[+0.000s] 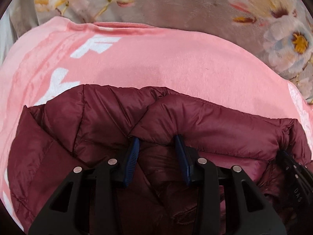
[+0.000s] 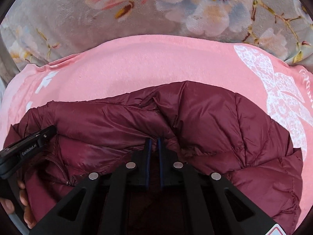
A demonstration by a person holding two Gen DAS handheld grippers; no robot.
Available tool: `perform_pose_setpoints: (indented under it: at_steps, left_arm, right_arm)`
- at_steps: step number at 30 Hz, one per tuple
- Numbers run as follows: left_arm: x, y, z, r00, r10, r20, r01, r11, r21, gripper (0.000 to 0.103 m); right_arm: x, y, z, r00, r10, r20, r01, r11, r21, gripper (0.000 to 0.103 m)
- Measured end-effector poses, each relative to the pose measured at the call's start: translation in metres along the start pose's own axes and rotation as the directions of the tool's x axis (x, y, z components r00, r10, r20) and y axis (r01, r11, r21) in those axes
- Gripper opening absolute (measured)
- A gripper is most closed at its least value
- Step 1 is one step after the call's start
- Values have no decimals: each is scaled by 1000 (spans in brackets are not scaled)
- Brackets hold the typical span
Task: Fold large clothes
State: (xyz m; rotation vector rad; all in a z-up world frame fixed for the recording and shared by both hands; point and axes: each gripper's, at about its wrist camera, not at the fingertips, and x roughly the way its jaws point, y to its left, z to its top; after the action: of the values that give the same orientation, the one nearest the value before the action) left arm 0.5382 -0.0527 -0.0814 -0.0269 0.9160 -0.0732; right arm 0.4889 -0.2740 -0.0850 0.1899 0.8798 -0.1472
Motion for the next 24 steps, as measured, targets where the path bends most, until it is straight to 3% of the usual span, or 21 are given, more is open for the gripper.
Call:
perform_pose_setpoints:
  at_steps: [5, 24]
  left_arm:
    - [-1, 1, -4, 999, 2, 32, -1, 1000, -4, 38]
    - [1, -8, -5, 998, 51, 41, -52, 998, 36, 38]
  right_arm:
    - [2, 0, 1, 1000, -5, 8, 5, 1000, 0, 3]
    - [3, 7, 2, 998, -53, 13, 54, 998, -37, 3]
